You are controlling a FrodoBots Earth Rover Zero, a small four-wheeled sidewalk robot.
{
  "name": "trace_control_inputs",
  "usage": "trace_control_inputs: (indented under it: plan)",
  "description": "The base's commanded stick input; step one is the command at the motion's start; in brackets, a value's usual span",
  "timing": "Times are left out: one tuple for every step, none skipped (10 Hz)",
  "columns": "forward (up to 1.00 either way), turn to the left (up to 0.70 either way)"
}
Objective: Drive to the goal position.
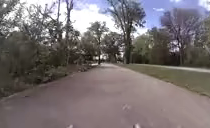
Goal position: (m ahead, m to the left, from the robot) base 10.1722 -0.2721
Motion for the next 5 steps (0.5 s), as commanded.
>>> trace_control_inputs:
  plan:
    - [1.00, 0.00]
    - [1.00, 0.00]
    - [1.00, 0.00]
    - [1.00, 0.00]
    - [1.00, 0.00]
